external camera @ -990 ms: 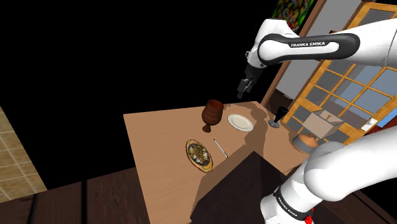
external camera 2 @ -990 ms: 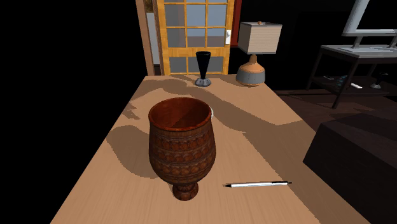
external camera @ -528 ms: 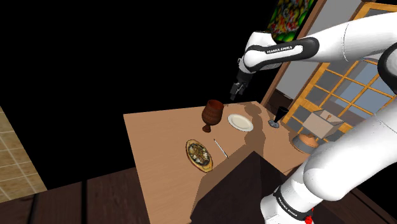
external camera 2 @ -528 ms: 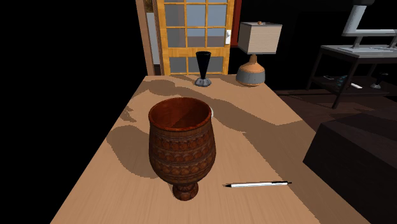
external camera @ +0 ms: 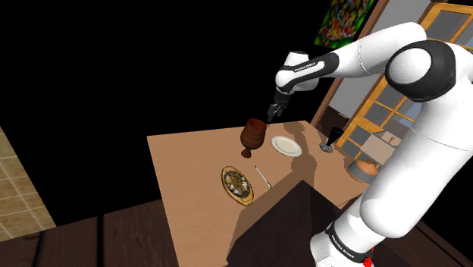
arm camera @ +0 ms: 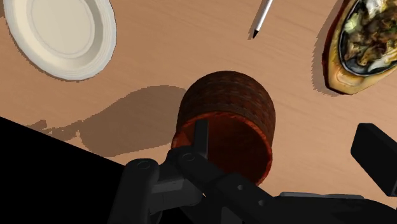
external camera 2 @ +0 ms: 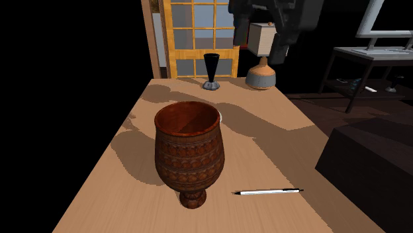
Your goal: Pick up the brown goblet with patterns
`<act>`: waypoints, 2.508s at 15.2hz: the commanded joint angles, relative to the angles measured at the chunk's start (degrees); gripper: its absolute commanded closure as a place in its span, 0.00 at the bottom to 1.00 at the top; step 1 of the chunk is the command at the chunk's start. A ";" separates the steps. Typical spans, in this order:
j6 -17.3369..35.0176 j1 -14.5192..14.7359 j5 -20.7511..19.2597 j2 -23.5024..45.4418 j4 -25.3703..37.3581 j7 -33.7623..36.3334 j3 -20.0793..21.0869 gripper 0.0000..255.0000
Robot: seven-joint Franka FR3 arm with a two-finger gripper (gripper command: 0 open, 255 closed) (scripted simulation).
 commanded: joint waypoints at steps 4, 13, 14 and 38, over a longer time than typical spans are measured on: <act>1.56 -2.93 4.96 11.70 9.90 -4.77 0.34 0.00; 0.26 -9.12 10.30 30.63 29.91 -9.42 2.71 0.00; 0.78 -9.18 10.40 31.07 29.83 -9.44 2.80 0.00; 1.07 -9.21 10.45 31.33 29.79 -9.45 2.86 1.00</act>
